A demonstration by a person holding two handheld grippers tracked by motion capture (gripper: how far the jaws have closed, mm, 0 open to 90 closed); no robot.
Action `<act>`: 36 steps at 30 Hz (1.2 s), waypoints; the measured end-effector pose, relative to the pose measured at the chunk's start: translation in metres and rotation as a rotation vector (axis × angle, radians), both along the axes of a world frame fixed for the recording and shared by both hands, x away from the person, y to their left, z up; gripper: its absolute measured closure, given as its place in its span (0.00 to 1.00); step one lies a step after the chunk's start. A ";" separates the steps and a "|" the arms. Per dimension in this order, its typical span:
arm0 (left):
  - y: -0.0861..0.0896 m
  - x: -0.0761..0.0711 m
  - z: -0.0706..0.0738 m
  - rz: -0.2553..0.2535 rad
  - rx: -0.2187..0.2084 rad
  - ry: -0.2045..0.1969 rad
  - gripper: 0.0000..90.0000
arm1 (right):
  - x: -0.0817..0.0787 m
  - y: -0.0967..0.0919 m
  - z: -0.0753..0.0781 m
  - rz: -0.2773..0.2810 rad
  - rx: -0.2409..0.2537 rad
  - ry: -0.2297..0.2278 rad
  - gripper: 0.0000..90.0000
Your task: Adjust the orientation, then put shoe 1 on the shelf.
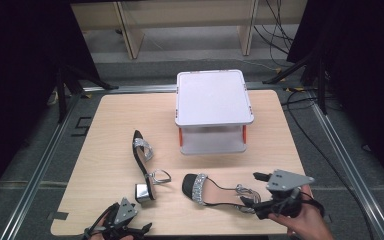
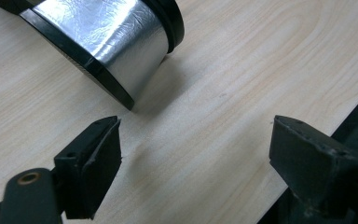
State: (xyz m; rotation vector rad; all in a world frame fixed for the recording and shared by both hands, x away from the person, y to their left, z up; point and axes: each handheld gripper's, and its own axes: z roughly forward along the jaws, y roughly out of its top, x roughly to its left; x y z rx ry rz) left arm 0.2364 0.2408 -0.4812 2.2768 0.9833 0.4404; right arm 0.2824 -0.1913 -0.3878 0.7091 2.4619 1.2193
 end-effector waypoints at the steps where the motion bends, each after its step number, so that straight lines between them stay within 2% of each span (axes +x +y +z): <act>1: 0.000 0.000 0.000 0.002 -0.001 -0.001 0.18 | 0.004 0.006 0.000 0.027 -0.024 -0.015 0.23; 2: 0.000 0.000 0.000 -0.001 0.000 0.007 0.18 | 0.007 0.017 -0.002 0.040 -0.044 0.013 0.24; 4: 0.000 0.000 0.000 0.000 -0.002 0.006 0.18 | 0.016 0.035 -0.005 0.087 -0.083 0.007 0.24; 7: 0.000 0.000 0.001 0.002 0.006 -0.002 0.18 | 0.030 0.058 -0.014 0.132 -0.130 0.070 0.25; 10: 0.000 0.000 0.000 -0.003 0.001 0.002 0.18 | 0.040 0.071 -0.026 0.140 -0.184 0.120 0.26; 12: 0.000 0.000 0.000 -0.005 -0.004 0.008 0.18 | 0.044 0.074 -0.033 0.145 -0.216 0.130 0.26; 14: -0.001 0.001 -0.001 0.005 -0.003 -0.003 0.18 | 0.045 0.075 -0.039 0.146 -0.242 0.147 0.26; 18: 0.000 0.002 0.000 0.002 0.001 0.010 0.18 | 0.047 0.077 -0.048 0.149 -0.303 0.149 0.26; 20: 0.000 0.001 -0.001 0.003 -0.016 0.008 0.18 | 0.047 0.078 -0.052 0.148 -0.319 0.161 0.25; 24: 0.000 0.002 -0.001 -0.001 -0.014 0.005 0.18 | 0.049 0.077 -0.058 0.141 -0.347 0.164 0.25; 25: 0.000 0.002 -0.001 0.001 -0.011 0.005 0.18 | 0.049 0.077 -0.060 0.140 -0.349 0.186 0.25; 29: 0.000 0.000 0.000 -0.004 -0.009 0.006 0.18 | 0.051 0.078 -0.069 0.143 -0.382 0.206 0.24; 36: 0.000 0.000 0.001 -0.003 -0.019 -0.002 0.18 | 0.051 0.077 -0.073 0.147 -0.402 0.209 0.25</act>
